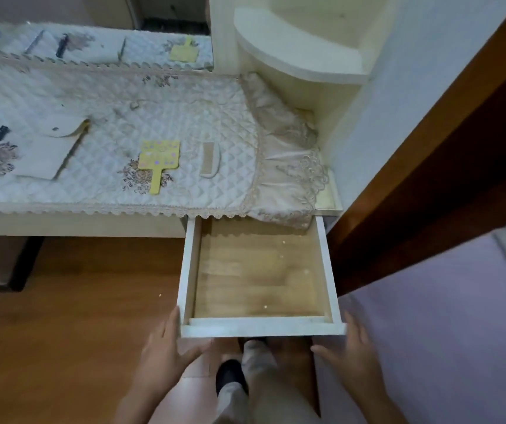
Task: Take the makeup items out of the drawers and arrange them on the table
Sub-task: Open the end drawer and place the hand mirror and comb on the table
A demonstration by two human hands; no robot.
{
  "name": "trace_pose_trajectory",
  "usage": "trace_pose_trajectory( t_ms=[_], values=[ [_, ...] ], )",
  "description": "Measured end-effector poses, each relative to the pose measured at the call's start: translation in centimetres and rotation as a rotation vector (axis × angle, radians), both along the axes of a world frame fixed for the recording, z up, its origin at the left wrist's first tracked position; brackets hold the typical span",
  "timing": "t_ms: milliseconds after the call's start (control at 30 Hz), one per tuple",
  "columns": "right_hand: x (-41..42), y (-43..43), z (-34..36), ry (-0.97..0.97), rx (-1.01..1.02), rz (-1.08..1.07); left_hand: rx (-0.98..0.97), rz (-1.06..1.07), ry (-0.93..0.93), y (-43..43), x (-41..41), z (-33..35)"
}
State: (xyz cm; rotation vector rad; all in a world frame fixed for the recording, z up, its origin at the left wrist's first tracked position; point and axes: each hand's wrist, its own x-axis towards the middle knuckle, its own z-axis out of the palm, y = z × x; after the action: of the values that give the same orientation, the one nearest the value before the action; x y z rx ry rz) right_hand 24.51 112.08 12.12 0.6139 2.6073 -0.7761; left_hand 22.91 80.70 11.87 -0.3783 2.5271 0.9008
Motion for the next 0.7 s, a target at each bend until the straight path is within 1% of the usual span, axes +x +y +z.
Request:
trace_pose_trajectory(
  t_ms=[67, 133, 233, 267, 333, 400, 500, 567, 700],
  values=[
    [0.0, -0.1, -0.3, 0.028, -0.022, -0.032, 0.022, 0.012, 0.041, 0.0, 0.0, 0.0],
    [-0.7, -0.3, -0.6, 0.069, 0.011, -0.008, 0.061, 0.035, 0.066, -0.2, -0.6, -0.1],
    [-1.9, -0.6, -0.9, 0.011, 0.141, 0.052, 0.075, 0.042, 0.043, -0.8, -1.7, -0.6],
    [-2.4, -0.8, -0.8, 0.022, 0.181, 0.070, 0.063, 0.037, 0.047, -0.9, -2.1, -0.7],
    [-3.8, -0.8, -0.8, 0.099, 0.243, 0.143, 0.011, 0.013, 0.072, -1.0, -3.3, -1.0],
    [-6.0, -0.6, -1.3, 0.180, 0.311, 0.231, -0.082, -0.028, 0.109, -0.8, -5.1, -1.0],
    [-10.4, -1.0, -0.9, 0.238, 0.361, 0.350, -0.293, -0.164, 0.259, -0.7, -8.7, -1.3],
    [-13.1, -1.1, -1.0, 0.268, 0.371, 0.403, -0.390, -0.239, 0.338, -0.5, -11.3, -1.4],
    [-18.0, -0.9, -0.9, 0.301, 0.423, 0.451, -0.413, -0.285, 0.400, 0.1, -16.3, -0.8]
  ],
)
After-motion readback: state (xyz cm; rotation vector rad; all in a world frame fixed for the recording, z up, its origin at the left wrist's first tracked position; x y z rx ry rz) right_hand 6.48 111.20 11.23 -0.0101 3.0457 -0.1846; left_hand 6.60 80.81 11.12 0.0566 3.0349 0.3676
